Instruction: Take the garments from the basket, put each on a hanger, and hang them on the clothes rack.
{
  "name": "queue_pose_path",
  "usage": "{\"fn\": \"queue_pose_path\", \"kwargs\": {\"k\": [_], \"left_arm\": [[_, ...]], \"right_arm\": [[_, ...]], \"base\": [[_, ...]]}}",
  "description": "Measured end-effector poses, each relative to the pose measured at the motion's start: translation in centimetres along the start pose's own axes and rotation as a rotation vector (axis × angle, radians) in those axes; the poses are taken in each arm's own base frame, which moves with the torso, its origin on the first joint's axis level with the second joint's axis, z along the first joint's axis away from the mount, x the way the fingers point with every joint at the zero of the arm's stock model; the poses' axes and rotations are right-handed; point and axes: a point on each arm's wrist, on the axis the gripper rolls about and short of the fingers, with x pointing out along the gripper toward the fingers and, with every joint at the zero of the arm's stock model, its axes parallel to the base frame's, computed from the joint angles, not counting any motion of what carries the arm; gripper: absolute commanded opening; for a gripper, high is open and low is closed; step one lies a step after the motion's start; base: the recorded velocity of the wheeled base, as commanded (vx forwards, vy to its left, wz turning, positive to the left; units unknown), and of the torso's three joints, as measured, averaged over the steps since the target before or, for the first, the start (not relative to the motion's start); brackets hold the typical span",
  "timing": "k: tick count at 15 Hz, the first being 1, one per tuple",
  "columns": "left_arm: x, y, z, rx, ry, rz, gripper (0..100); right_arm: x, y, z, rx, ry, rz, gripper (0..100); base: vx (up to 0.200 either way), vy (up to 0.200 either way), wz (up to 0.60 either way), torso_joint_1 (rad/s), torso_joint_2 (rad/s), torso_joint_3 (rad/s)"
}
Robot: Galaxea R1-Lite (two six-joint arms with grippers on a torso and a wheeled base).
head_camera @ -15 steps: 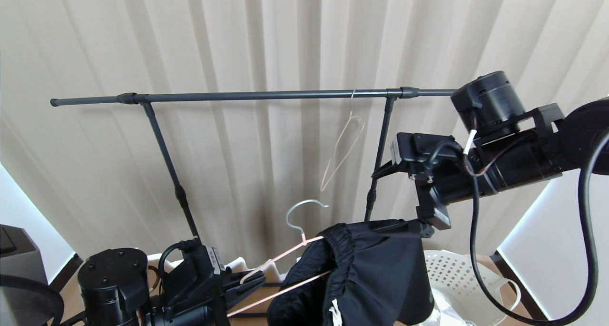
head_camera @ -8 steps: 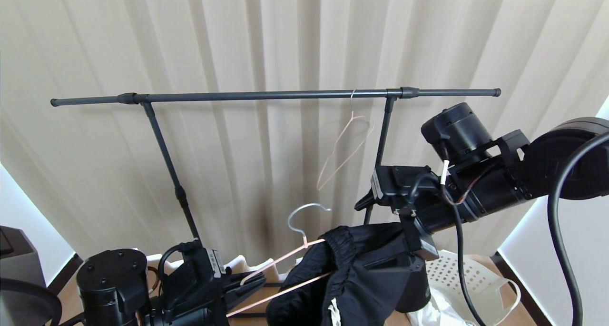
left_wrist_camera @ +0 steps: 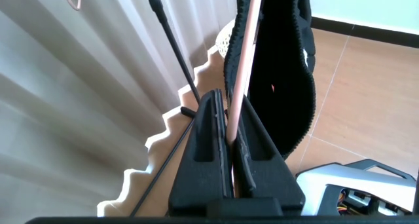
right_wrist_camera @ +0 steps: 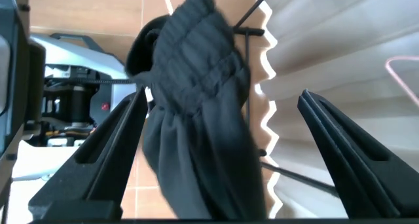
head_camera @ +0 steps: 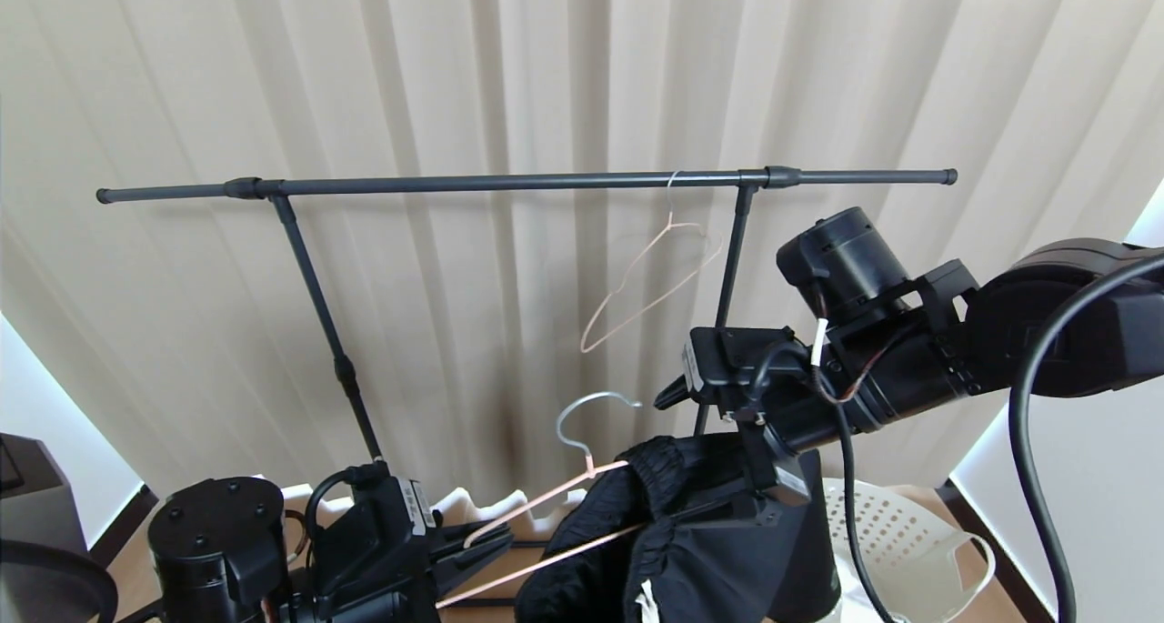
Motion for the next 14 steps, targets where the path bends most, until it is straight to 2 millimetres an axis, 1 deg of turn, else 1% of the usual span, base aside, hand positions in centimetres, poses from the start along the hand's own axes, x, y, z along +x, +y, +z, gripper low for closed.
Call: {"fn": "queue_pose_path", "kwargs": {"k": [6,11,12,14], "left_arm": [[-0.1,-0.1,0.2,0.005,-0.009,-0.001,0],[-0.1,-0.2,0.4,0.008,-0.014,-0.005,0],[-0.1,-0.2,0.4,0.009,-0.016,-0.005,0],[-0.1,-0.2,0.5,0.010,-0.021,-0.003,0]], "right_arm": [[1.5,-0.7,-0.4,0.019,0.000,-0.004,100],[1.7,-0.9,-0.4,0.028,0.001,-0.006,100],[1.7,-1.0,-0.4,0.029,0.003,-0.008,0],[1.7,-1.0,-0.4,0.029,0.004,-0.010,0]], "base": [[0.000,0.000,0.00,0.000,0.00,0.000],[0.000,0.000,0.00,0.000,0.00,0.000],[0.000,0.000,0.00,0.000,0.00,0.000],[0.000,0.000,0.00,0.000,0.00,0.000]]}}
